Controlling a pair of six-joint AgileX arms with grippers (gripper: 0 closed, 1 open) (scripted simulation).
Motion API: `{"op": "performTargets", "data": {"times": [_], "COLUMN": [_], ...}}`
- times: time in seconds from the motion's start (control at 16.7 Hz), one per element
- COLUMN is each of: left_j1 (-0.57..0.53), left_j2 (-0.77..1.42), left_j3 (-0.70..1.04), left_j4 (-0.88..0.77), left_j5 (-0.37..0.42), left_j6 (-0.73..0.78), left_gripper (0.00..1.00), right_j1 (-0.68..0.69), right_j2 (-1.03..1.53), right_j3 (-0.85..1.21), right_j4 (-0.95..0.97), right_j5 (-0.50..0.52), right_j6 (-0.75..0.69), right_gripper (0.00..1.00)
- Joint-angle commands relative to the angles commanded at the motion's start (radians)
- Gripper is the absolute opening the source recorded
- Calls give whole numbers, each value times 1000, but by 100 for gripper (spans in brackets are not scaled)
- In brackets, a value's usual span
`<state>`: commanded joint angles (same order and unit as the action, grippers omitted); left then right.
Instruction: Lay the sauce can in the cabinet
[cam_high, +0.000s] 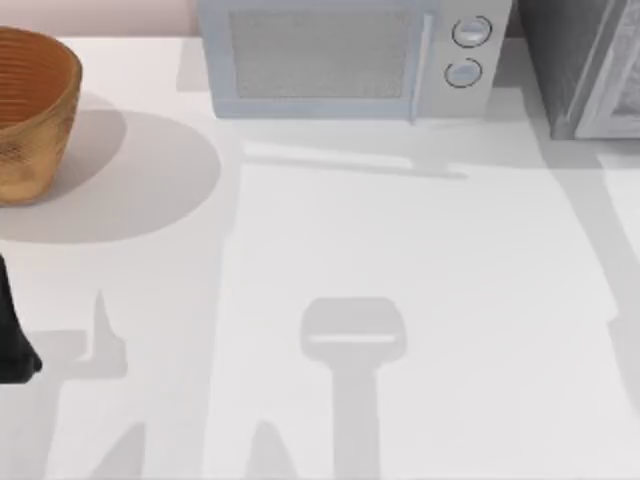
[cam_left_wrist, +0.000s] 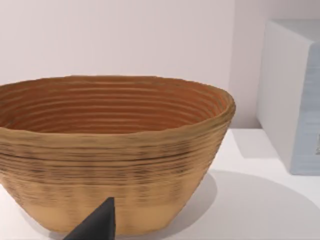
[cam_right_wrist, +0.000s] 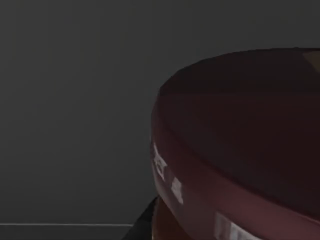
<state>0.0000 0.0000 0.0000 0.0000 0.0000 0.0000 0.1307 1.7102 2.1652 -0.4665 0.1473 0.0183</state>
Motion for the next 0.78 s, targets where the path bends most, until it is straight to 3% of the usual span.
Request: {"op": "performTargets", "data": {"times": [0.54, 0.78], "left_j1": [0, 0], "left_j2": [0, 0], "left_j3": [0, 0], "left_j4": [0, 0], "left_j5": [0, 0], "left_j6": [0, 0], "left_gripper": [100, 100], "right_j1": [-28, -28], "right_j2": [157, 157], "right_j3": [134, 134], "right_j4": [30, 30], "right_j5": [-26, -26], "right_j6": [0, 0], "right_gripper": [0, 30]}}
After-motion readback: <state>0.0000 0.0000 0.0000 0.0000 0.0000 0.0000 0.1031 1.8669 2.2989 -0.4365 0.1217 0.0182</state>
